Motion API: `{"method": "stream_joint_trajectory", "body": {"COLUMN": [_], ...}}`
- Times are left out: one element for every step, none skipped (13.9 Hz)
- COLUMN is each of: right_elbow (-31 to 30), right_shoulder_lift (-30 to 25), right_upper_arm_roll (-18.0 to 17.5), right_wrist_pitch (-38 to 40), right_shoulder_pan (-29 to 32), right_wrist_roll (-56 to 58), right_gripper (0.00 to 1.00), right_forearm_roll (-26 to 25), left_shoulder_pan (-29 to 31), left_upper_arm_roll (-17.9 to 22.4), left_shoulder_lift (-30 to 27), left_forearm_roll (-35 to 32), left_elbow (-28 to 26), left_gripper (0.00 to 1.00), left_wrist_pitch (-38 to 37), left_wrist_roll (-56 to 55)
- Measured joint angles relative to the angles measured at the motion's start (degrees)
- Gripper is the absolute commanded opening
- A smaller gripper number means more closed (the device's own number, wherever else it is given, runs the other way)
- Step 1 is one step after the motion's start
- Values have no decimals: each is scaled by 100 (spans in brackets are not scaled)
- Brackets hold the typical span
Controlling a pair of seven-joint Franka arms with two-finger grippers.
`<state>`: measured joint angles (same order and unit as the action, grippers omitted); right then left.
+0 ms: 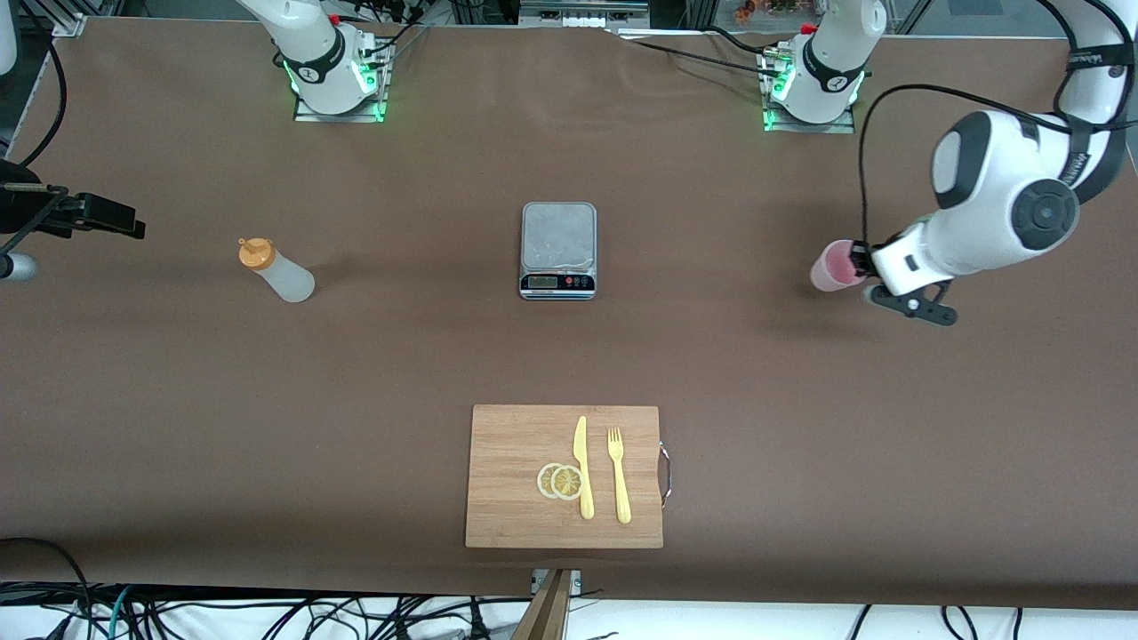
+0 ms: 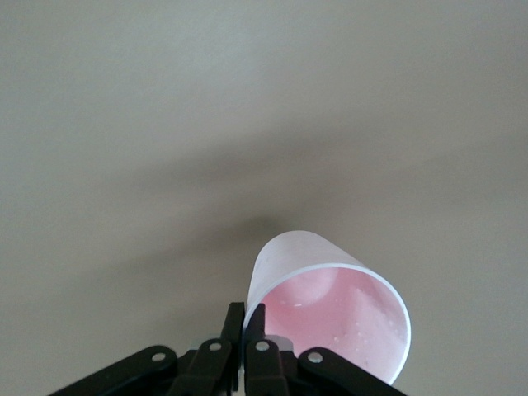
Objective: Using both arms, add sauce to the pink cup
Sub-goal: 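Carry the pink cup with the left gripper onto the scale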
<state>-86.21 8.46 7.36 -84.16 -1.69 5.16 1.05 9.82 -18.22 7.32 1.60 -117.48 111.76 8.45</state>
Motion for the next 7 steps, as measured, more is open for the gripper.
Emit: {"method": "stream_joint_trajectory", "body": {"right_elbow": [0, 0, 0, 0, 0, 0, -1], "right_shoulder_lift": [1, 2, 4, 12, 29, 61, 110], "right_upper_arm_roll": [1, 1, 1, 2, 0, -6, -11], "right_wrist_pitch": [0, 0, 0, 0, -5, -25, -39], "right_shoulder_pan": [1, 1, 2, 2, -1, -7, -20], "right_wrist_roll": [0, 0, 0, 1, 2, 2, 2], "right_gripper": [100, 100, 100, 100, 100, 100, 100], "right_forearm_roll": [0, 0, 0, 0, 0, 0, 0], "left_shoulder_pan": [-39, -110, -227, -405, -677, -1069, -1445], "left_upper_arm_roll": [-373, -716, -1044, -1284, -1430, -1491, -1504], "left_shoulder_lift": [20, 83, 214, 395, 615, 870, 1094], "left_forearm_roll": [18, 46, 100, 173, 227, 235, 235], "left_elbow": [116, 212, 343, 514, 726, 970, 1144], "left_gripper": [0, 0, 0, 0, 0, 0, 0], "left_wrist_pitch": [-36, -39, -38, -30, -19, 27, 170], "left_wrist_roll": [-462, -997, -1611, -2234, -2880, -3581, -4155]}}
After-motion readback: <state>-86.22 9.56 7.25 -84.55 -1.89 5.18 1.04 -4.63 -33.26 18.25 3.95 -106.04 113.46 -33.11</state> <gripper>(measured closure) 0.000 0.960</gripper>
